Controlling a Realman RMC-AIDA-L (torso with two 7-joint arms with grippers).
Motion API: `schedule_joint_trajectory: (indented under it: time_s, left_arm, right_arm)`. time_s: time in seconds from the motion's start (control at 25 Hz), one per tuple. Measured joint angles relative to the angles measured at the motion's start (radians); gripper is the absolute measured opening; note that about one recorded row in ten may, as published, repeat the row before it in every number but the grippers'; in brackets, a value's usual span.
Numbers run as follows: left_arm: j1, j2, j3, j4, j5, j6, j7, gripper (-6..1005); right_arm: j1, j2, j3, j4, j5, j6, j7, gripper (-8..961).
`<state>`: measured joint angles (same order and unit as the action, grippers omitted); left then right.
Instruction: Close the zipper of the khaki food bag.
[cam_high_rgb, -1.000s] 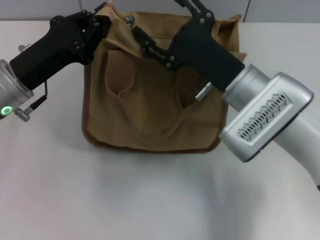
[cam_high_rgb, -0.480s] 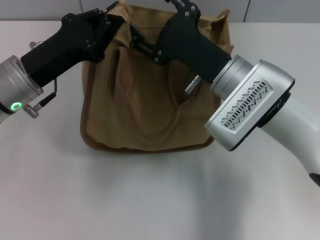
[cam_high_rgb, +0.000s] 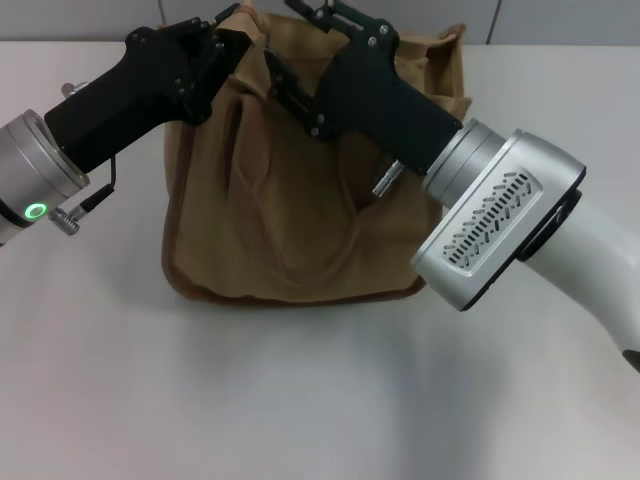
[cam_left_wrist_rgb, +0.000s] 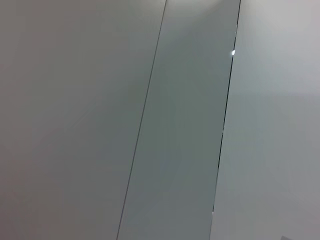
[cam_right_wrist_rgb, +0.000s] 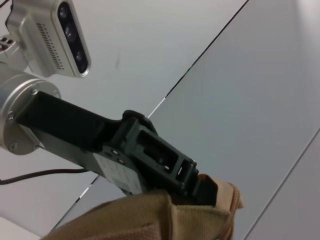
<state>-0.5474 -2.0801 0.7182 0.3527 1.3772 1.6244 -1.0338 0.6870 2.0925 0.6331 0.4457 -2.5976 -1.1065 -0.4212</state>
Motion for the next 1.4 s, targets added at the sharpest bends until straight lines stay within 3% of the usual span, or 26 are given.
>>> schedule_joint_trajectory:
  time_s: [0.2,0.4,0.52,0.96,1.4]
  left_arm:
    - [0.0,0.0,0.0,0.0,0.0,0.0,0.0,23]
    - [0.0,0.0,0.0,0.0,0.0,0.0,0.0,23]
    - [0.001,0.0,0.0,0.0,0.0,0.0,0.0,23]
    - [0.035,0.0,-0.008,-0.002,-0.007,0.0,0.007,23]
    - [0.116,0.006,-0.01,0.005,-0.103,-0.006,0.031,23]
  right_arm:
    - [0.0,0.0,0.0,-0.001,-0.005,0.001,0.0,558]
    - [0.001,0.0,0.0,-0.001,-0.014,0.001,0.001,315]
    - [0.001,0.0,0.0,-0.001,-0.014,0.001,0.001,100]
    - [-0.016,0.0,0.006,-0.001,-0.01,0.001,0.002,-1]
    - [-0.08,0.0,0.038,-0.027,-0.006,-0.012,0.011,-3]
